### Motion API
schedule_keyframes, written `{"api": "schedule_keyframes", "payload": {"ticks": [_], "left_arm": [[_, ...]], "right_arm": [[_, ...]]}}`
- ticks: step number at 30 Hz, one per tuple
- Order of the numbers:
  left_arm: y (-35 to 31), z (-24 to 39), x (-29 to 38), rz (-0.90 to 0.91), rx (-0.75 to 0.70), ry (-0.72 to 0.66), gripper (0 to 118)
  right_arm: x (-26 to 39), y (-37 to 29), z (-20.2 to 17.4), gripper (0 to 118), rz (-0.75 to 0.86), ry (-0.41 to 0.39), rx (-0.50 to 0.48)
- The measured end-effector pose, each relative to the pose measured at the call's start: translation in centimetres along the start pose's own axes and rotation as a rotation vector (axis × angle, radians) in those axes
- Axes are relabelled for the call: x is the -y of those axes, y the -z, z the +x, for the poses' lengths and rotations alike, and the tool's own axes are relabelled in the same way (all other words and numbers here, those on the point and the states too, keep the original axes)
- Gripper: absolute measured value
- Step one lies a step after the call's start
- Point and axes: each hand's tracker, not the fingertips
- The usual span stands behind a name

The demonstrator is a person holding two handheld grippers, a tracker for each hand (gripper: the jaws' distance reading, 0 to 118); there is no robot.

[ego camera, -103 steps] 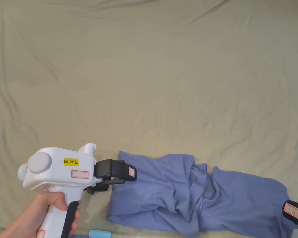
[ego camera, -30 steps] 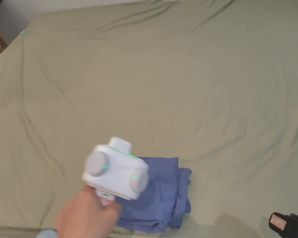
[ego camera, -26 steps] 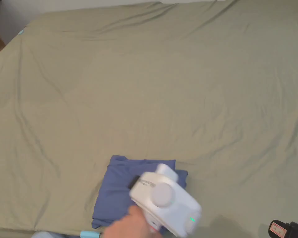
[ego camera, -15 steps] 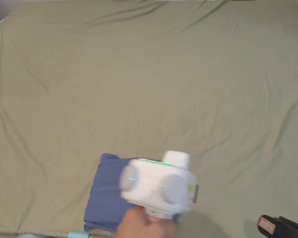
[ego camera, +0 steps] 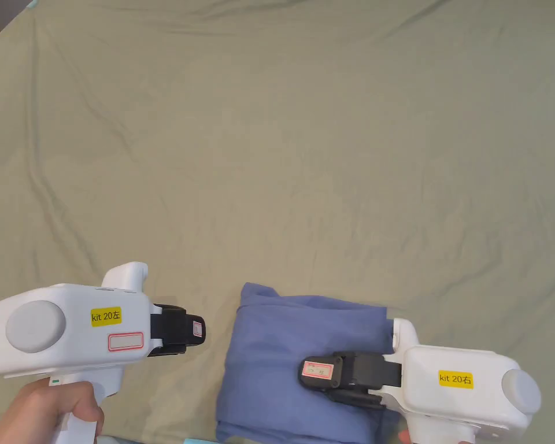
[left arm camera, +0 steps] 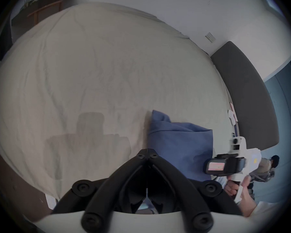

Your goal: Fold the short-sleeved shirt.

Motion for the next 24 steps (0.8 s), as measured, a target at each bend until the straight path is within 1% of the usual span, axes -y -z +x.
{"api": "schedule_keyframes", "payload": {"ticks": [2,3,4,6,8,9,10,11,12,13,14,15,17,21,22,23,24], "left_arm": [[0.7,-1.0,-0.2,-0.025,0.067,-0.004,0],[1.1,-1.6,-0.5,-0.041,0.101,-0.012,0],[1.3,-1.9,-0.6,-0.050,0.144,-0.031,0],[1.7,-2.3,-0.5,-0.052,0.232,-0.056,0],[1.9,-2.4,-0.6,-0.047,0.292,-0.046,0],[2.0,-2.1,-0.6,-0.048,0.296,-0.045,17],[2.2,-1.7,-0.7,-0.058,0.297,-0.043,78],[2.7,-1.7,-0.9,-0.095,0.308,-0.015,118],[3.7,-1.2,-0.8,-0.149,0.304,0.016,114],[3.0,-1.2,-0.1,-0.150,0.315,0.026,112],[3.5,-1.0,-0.3,-0.105,0.326,0.001,112],[4.5,-1.1,-0.8,-0.158,0.330,-0.025,112],[5.7,-1.0,-0.7,-0.162,0.346,-0.021,112],[8.4,0.9,-0.7,-0.238,0.380,0.009,111],[9.1,1.4,-0.4,-0.267,0.381,0.006,106],[9.9,0.4,-1.0,-0.261,0.405,0.016,92],[9.8,0.5,-1.2,-0.246,0.466,0.004,77]], "right_arm": [[-0.2,-0.4,1.7,0,0.017,0.076,-0.011],[-0.2,-0.9,1.8,0,0.024,0.092,-0.090],[-0.3,-1.1,1.6,0,0.025,0.082,-0.084],[-0.5,-1.0,1.1,0,0.001,0.031,-0.011],[-0.5,-0.8,0.8,0,-0.002,0.048,-0.019],[-0.5,-0.9,0.9,0,-0.001,0.054,-0.020],[-0.5,-0.9,0.8,0,-0.001,0.055,-0.019],[-0.5,-0.9,0.8,0,-0.001,0.054,-0.017],[-0.4,-0.8,0.6,0,0.000,0.052,-0.015],[-0.3,-0.8,0.6,0,0.001,0.053,-0.014],[-0.3,-0.8,0.5,0,0.001,0.052,-0.013],[-0.3,-0.8,0.5,0,0.002,0.054,-0.013],[-0.3,-0.8,0.5,0,0.004,0.058,-0.012],[-0.2,-0.8,0.4,0,0.005,0.061,-0.011],[-0.2,-0.7,0.3,0,0.005,0.061,-0.011],[-0.2,-0.7,0.3,0,0.005,0.058,-0.005],[-0.1,-0.9,0.1,0,0.003,0.049,0.003]]}}
